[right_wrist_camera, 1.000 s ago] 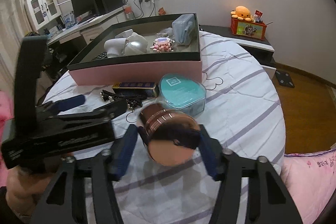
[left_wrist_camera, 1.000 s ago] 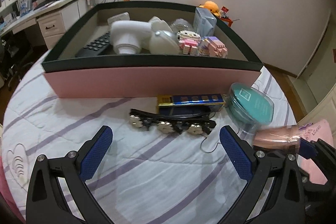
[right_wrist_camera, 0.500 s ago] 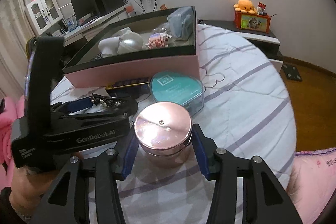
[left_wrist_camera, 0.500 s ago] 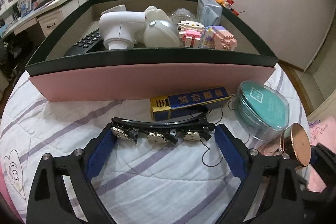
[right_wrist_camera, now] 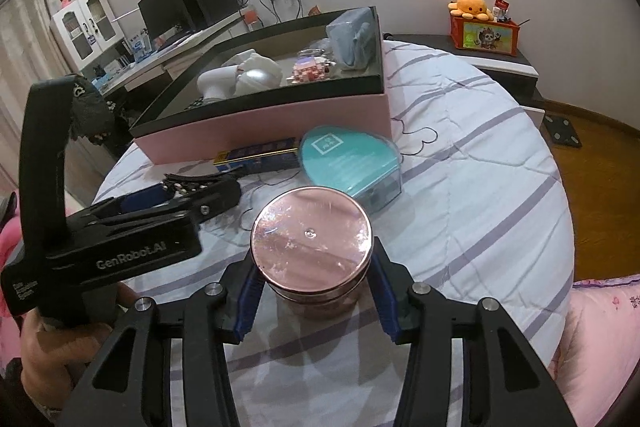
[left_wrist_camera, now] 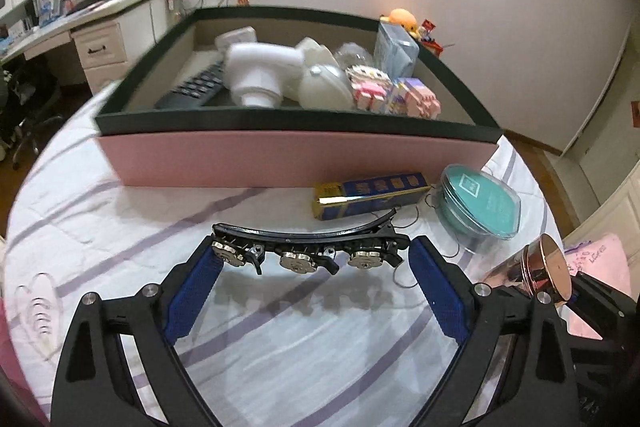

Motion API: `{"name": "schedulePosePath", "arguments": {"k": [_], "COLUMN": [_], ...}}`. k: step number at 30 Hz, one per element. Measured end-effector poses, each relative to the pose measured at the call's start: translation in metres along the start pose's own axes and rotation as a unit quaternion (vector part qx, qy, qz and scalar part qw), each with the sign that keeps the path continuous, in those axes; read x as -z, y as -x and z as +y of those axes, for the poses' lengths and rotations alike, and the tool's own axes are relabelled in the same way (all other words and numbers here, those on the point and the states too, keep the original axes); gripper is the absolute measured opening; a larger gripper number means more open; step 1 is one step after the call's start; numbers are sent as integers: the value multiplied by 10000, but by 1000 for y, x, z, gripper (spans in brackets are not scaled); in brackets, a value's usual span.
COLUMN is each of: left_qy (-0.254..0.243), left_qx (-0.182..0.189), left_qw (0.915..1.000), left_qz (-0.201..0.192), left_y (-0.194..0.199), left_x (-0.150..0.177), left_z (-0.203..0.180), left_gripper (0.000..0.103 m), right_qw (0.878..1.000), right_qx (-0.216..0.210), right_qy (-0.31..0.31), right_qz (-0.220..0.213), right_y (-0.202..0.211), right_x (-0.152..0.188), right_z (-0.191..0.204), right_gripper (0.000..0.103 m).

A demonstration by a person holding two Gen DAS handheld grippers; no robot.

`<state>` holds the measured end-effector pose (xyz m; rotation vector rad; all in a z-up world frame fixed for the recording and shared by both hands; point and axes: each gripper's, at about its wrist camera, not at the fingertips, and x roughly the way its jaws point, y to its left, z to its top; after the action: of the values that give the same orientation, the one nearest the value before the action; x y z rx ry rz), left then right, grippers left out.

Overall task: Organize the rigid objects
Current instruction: 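Carry the battery strip and rose-gold cylinder into the box and open both tools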

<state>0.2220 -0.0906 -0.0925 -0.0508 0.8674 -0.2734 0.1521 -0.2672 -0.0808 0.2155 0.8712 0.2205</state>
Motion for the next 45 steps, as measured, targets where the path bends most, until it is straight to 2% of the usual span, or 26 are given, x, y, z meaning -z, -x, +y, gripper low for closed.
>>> {"name": "schedulePosePath", "arguments": {"k": [6, 11, 21, 25, 31, 39, 45], "left_qy": [49, 48, 6, 23, -64, -232, -284], "left_qx": [-82, -94, -137, -127, -130, -112, -136], "left_qw": [9996, 9987, 9955, 9955, 9970, 9990, 9994], "left_qz": [-266, -493, -937, -935, -758, -374, -132], "left_y": [28, 47, 50, 35, 1, -34, -44], "left_x": [-9, -20, -84, -105, -119, -107, -89], "left_z": [17, 32, 53, 58, 54, 44, 42], "left_gripper": [94, 94, 94, 94, 94, 95, 95], "right_qw": [9998, 9988, 9946, 9942, 9963, 9975, 9969], "right_qx": [-87, -172, -46, 77, 239, 437, 542], "right_qy": [128, 327, 671, 681, 558, 532, 563], "right_qz": [-122, -324, -793, -833, -611, -174, -123], "right_y": [10, 19, 12, -4, -41, -86, -91], "right_x": [-8, -27, -103, -134, -155, -161, -160], "right_z": [17, 34, 43, 37, 22, 8, 7], "right_gripper": [49, 49, 49, 49, 49, 49, 50]}}
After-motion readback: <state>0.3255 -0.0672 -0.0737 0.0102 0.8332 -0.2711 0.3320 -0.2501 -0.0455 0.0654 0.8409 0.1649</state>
